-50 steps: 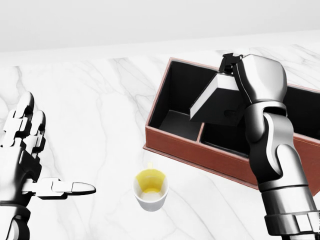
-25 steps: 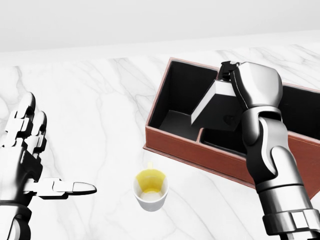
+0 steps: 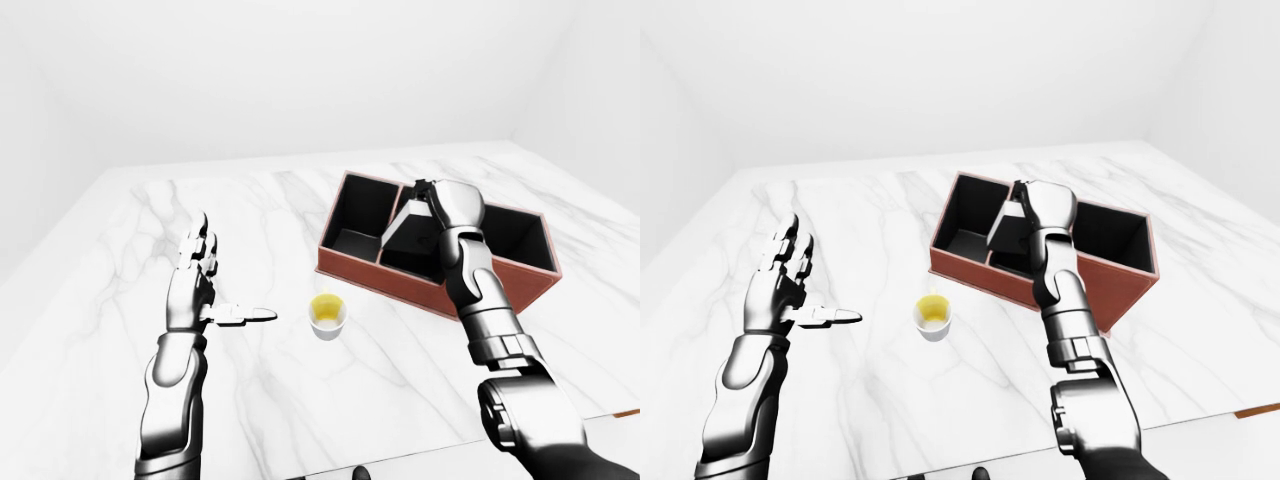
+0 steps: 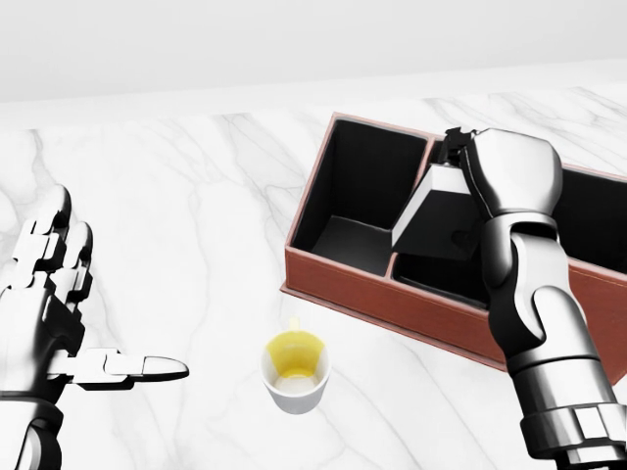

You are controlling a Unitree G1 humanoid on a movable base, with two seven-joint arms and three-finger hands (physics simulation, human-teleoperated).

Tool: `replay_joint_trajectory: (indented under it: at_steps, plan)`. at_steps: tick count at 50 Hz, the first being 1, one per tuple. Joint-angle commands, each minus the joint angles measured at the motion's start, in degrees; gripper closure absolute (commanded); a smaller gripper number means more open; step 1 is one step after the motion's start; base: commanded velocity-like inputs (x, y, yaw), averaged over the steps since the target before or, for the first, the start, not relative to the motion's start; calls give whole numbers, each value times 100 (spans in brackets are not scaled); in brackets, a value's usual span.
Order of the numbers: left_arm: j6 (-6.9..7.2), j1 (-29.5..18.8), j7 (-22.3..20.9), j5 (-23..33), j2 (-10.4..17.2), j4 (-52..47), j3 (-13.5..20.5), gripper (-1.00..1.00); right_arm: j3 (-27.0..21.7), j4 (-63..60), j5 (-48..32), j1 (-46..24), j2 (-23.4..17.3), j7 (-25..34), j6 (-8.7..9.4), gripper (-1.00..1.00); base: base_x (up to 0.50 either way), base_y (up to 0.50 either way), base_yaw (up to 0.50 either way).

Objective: Pick up the book and place it in the caddy.

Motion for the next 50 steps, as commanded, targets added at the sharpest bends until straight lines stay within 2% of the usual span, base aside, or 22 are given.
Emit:
replay_joint_trajectory:
  at_steps: [1, 25, 33, 50]
  plan:
    - [0, 19, 8, -16, 5, -27, 7, -100, -37, 351, -273, -208, -80, -360, 0, 100, 0, 0, 0]
    - [0, -32, 10, -15, 22, 61, 12, -100, 71, 1166, -379, -504, -149, -790, 0, 100, 0, 0, 0]
    - [0, 22, 8, -20, 8, -96, 14, -100, 157, 1725, -472, -756, -170, -1199, 0, 100, 0, 0, 0]
    - [0, -28, 8, -54, 35, 98, 61, -100, 250, 2641, -295, -1095, -170, -1633, 0, 100, 0, 0, 0]
